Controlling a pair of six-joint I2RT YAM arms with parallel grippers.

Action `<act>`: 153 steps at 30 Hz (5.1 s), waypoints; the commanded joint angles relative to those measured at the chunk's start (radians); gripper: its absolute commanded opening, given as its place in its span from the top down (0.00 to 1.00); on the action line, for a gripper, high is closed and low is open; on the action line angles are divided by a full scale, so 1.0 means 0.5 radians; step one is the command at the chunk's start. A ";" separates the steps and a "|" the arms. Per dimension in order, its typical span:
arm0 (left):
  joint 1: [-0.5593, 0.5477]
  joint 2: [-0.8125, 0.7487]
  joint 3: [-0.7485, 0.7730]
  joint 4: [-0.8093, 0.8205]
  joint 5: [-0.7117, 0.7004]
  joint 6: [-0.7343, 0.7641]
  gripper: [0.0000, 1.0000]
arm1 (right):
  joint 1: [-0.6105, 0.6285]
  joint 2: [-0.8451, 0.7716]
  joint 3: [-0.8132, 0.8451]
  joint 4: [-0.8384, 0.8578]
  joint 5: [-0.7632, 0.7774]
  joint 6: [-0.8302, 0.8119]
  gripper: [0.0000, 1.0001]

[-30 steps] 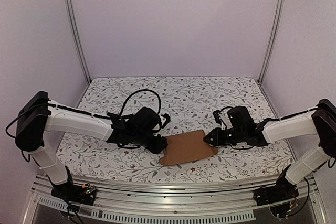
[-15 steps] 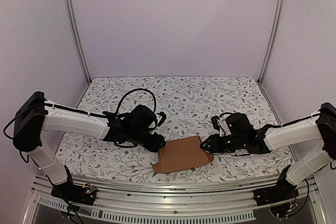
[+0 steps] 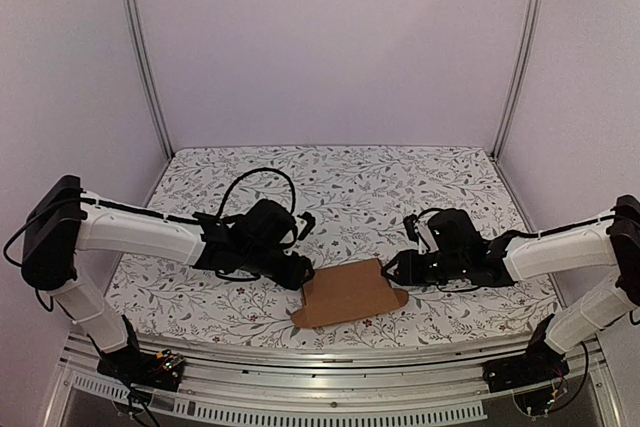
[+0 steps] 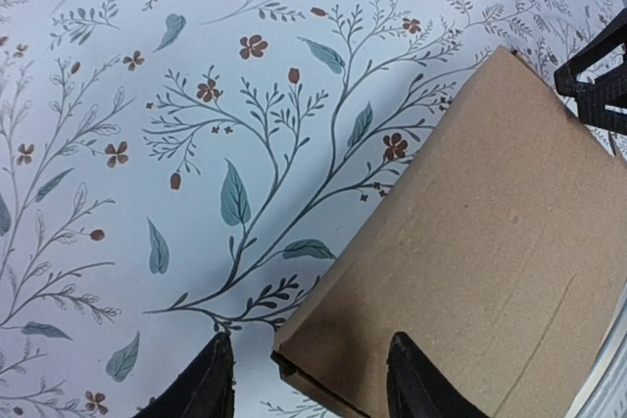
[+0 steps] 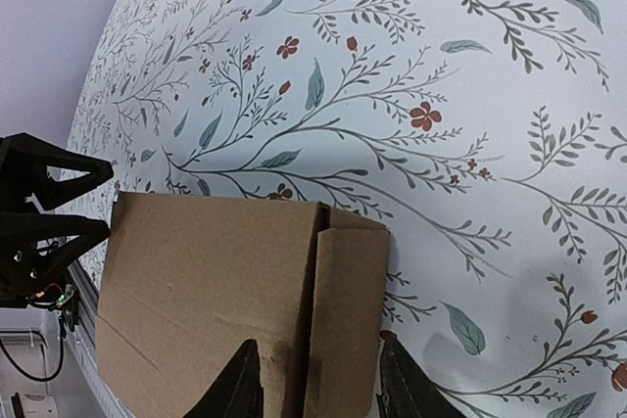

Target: Fold the paper box

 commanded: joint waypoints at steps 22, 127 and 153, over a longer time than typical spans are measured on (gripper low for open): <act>0.030 -0.109 -0.032 -0.013 0.009 -0.029 0.48 | 0.014 0.138 0.024 -0.009 0.052 -0.044 0.66; 0.109 0.842 -0.932 3.395 0.929 -2.340 0.57 | 0.025 -0.033 -0.175 0.033 0.211 0.046 0.94; 0.150 0.596 -0.948 3.182 1.106 -2.291 0.83 | 0.023 -0.893 0.324 -0.920 0.423 -0.847 0.24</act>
